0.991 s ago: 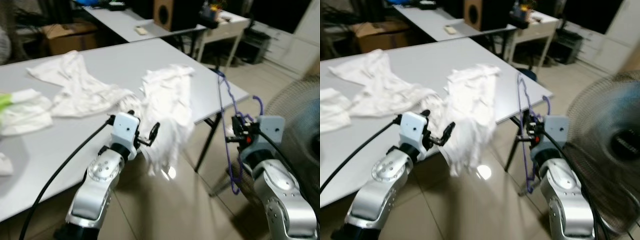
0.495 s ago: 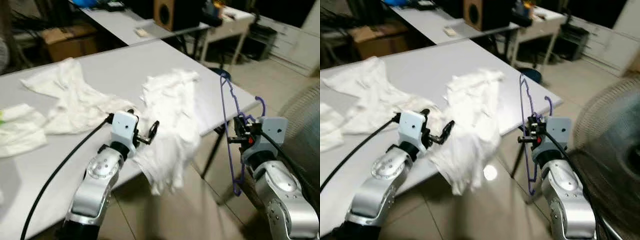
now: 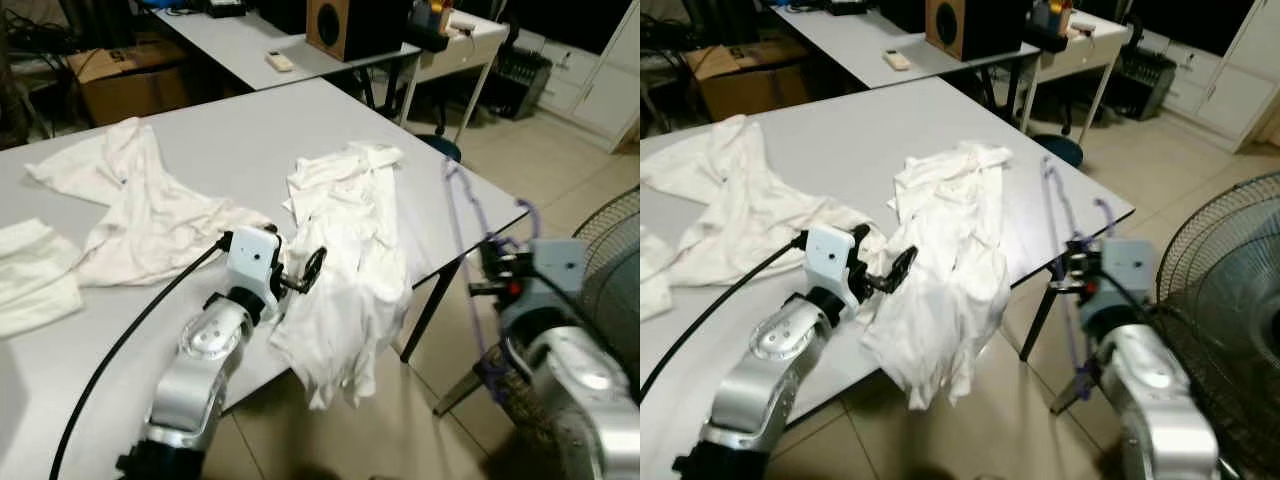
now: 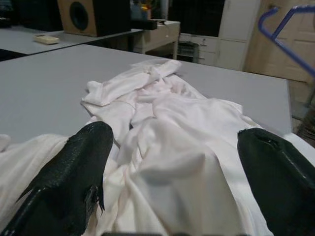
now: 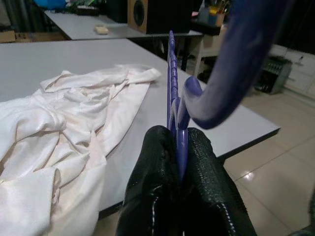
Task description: Hang hanger
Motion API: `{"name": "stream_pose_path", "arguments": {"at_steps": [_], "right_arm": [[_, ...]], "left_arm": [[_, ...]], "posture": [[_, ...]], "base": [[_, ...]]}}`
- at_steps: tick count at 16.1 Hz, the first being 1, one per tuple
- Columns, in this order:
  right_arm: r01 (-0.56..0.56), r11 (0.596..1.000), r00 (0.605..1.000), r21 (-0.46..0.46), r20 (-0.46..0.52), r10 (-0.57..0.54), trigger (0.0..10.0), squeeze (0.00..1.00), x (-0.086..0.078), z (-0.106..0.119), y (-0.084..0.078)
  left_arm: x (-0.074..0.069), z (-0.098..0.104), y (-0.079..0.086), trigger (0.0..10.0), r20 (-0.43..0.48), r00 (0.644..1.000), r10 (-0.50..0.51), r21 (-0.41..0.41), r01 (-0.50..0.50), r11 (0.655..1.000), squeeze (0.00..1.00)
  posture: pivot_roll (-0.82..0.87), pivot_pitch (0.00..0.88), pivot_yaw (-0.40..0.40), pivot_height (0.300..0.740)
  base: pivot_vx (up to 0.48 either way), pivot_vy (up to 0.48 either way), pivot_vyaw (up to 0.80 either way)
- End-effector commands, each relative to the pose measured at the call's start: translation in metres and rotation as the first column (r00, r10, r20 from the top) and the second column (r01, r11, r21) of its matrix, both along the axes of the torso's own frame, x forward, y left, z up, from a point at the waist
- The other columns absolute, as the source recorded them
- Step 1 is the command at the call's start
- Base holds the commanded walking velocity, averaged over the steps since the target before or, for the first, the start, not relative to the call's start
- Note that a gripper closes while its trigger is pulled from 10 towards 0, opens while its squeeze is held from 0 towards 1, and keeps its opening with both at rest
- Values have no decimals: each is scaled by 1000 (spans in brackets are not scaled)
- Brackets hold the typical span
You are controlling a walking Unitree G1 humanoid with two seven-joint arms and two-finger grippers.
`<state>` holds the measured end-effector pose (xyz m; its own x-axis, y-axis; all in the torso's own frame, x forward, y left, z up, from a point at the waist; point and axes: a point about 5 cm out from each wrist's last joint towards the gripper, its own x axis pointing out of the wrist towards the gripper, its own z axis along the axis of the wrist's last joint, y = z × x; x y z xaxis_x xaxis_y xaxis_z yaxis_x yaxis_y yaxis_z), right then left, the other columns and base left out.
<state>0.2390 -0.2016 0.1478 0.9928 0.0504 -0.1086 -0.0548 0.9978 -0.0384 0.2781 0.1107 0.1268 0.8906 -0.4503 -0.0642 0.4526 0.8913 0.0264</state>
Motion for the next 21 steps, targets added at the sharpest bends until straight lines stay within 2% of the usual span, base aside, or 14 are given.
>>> {"name": "stream_pose_path", "arguments": {"at_steps": [1,2,5,6,7,8,9,11,12,13,15,18,19,21], "right_arm": [[16,1000,1000,-9,-19,-16,10000,0,-4,0,-8],[19,1000,999,-24,-48,-20,10000,0,-11,-2,-14],[18,998,994,-55,-104,-24,10000,0,-28,-11,-24],[12,1000,993,-26,-114,-14,10000,0,-29,-14,-24],[-1,1000,992,-9,-129,0,10000,0,-28,-18,-22],[-18,999,990,-44,-143,11,10000,0,-30,-20,-21],[-37,999,990,-25,-135,33,10000,0,-30,-16,-17],[-35,999,999,19,-37,36,10000,0,-27,2,-12],[-15,998,1000,61,0,15,10000,0,-26,7,-13],[-16,998,1000,53,15,16,10000,0,-25,9,-12],[-76,997,997,-17,32,77,10000,0,-19,10,-3],[-114,993,993,-12,33,114,10000,0,-14,9,8],[-101,995,994,23,31,100,10000,0,-15,7,7],[-98,995,995,2,20,98,10000,0,-17,5,5]], "left_arm": [[2,3,-1,10000,-7,999,-31,-24,31,999,278],[-1,2,-2,10000,-25,997,-77,-55,76,996,1000],[-7,-13,-3,10000,-80,992,-98,8,99,995,1000],[-10,-16,-3,10000,-102,991,-91,-30,88,996,102],[-12,-18,-1,10000,-104,993,-61,-54,56,997,0],[-18,-19,1,10000,-126,991,-52,-84,42,996,0],[-23,-17,2,10000,-121,991,-58,-79,49,996,0],[-27,-14,5,10000,-101,995,14,-184,-32,982,0],[-30,-11,5,10000,-72,997,19,-184,-32,982,0],[-31,-11,5,10000,-65,998,28,-171,-38,985,0],[-32,-13,8,10000,-42,995,89,-94,-93,991,0],[-26,-14,6,10000,-18,985,173,-20,-173,985,0],[-25,-15,2,10000,-25,986,164,-37,-165,986,0],[-24,-15,-1,10000,-17,984,175,-33,-176,984,0]], "posture": [[-243,0,-2,740],[-246,0,8,740],[-240,0,-4,740],[-222,0,-28,740],[-220,0,-31,740],[-217,0,-24,740],[-224,0,-27,740],[-233,0,-38,740],[-212,0,-64,740],[-212,0,-64,740],[-198,0,-88,740],[-205,0,-89,740],[-207,0,-88,740],[-211,0,-86,740]], "base": [[0,0,0],[0,0,0],[0,0,0],[0,0,0],[0,0,0],[0,0,0],[0,0,0],[0,0,0],[0,0,0],[0,0,0],[0,-435,800],[0,-480,800],[0,-480,0],[0,-428,0]]}}
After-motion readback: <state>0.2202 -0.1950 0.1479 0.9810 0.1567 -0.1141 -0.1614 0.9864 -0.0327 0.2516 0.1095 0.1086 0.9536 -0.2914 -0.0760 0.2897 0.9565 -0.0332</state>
